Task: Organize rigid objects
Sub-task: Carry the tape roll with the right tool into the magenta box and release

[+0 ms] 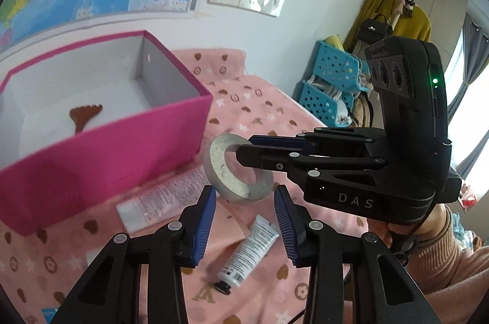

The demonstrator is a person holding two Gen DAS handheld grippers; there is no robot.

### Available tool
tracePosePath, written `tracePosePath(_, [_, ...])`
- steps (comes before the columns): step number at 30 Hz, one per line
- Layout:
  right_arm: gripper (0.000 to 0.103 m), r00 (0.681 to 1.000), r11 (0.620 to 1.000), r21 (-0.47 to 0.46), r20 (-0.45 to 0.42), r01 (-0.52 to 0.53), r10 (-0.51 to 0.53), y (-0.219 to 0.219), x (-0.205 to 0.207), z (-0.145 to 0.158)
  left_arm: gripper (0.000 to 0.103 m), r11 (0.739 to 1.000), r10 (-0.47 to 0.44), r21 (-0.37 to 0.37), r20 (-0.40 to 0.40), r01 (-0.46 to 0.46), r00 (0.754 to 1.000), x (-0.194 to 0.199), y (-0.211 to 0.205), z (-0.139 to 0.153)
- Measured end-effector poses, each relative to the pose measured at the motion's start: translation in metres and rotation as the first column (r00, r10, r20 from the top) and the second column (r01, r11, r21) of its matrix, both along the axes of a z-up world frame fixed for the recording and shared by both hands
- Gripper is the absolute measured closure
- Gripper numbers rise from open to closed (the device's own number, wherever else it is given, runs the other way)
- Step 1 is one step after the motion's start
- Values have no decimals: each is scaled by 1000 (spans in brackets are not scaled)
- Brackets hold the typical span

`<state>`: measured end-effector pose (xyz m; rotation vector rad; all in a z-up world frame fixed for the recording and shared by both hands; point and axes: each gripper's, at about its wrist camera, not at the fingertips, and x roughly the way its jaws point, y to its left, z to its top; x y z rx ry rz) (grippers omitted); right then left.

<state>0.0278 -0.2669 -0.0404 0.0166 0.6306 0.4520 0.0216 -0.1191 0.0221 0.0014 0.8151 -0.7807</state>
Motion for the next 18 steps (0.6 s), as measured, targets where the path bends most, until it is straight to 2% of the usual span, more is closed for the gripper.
tracePosePath(14, [86, 995, 999, -8, 92, -44, 44, 22, 36, 48, 63, 997, 76, 11, 98, -77, 992, 32, 15, 32])
tracePosePath(18, [86, 994, 999, -20, 101, -39, 41, 27, 47, 55, 63, 996, 85, 0, 81, -85, 993, 48, 19, 34])
